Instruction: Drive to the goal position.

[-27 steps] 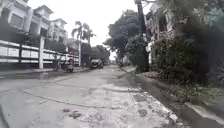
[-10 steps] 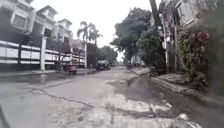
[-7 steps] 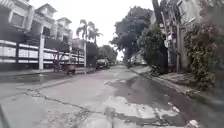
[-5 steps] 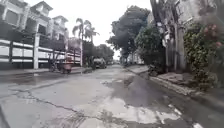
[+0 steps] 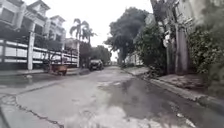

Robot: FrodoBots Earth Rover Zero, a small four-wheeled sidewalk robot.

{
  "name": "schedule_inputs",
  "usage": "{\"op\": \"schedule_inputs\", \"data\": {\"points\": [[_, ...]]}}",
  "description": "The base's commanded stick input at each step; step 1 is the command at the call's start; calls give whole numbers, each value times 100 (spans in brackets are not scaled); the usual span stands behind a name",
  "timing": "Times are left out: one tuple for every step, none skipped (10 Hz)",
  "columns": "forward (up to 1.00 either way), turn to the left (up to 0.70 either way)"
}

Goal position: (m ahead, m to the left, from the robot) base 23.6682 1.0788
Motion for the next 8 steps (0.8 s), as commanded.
{"op": "schedule_inputs", "data": {"points": [[70,-35],[70,-35],[70,-35],[70,-35],[70,-19],[70,0],[70,0],[70,0]]}}
